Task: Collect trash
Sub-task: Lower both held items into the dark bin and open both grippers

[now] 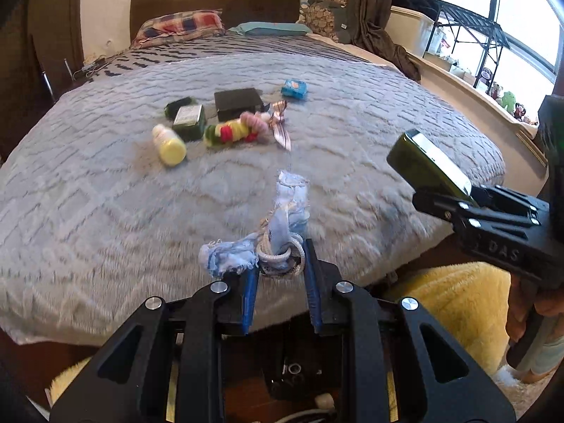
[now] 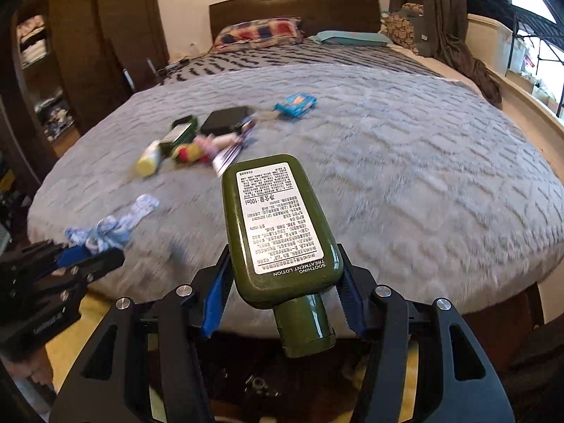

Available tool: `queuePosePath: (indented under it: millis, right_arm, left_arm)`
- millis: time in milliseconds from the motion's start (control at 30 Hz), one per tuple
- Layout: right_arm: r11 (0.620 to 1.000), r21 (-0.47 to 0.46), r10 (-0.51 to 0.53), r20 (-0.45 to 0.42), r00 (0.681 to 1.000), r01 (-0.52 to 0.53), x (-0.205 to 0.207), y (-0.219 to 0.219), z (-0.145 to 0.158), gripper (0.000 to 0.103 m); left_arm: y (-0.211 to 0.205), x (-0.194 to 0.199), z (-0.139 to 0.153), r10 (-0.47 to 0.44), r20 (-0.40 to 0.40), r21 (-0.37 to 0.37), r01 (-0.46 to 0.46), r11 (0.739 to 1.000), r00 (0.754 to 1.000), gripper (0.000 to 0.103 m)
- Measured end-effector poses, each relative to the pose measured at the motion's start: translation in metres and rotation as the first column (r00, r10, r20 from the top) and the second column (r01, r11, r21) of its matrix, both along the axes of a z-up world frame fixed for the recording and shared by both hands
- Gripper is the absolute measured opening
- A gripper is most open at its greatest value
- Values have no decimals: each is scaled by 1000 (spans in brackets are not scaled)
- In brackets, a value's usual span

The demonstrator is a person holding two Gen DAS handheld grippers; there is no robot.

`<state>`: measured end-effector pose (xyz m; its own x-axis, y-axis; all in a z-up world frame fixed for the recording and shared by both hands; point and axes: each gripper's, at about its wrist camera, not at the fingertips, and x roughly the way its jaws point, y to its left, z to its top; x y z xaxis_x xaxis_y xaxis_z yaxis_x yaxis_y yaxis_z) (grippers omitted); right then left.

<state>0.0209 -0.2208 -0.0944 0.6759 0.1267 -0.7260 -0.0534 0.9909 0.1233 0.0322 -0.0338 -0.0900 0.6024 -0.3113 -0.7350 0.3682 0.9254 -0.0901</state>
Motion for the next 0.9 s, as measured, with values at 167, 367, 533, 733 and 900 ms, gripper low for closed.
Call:
queuePosePath:
  millis: [167,367,533,733,900]
  right_arm:
    - [999,32,8,-54,999,-7,-28,6,-22,56]
    - [1000,12,13,-161,987,-11,-40,14,-64,56]
    - [1000,19,21,-252,968,-17,-43,20,-99,56]
    - [999,33,29,-353,935,-19,-39,25,-142,56]
    - [999,46,29,-414,910,-11,-34,25,-170,56]
  left_arm:
    - [7,-25,-20,-1,-35,13,2,1000,999,23]
    - [4,-37,-58,-21,-113,38,25,999,993,23]
    - [-3,-41,-89,-41,-173,65,53,997,984,23]
    - [-11,-38,-137,-43,-285,88,71,994,957,23]
    - [-16,-35,-175,-50,-379,93,92,991,924,23]
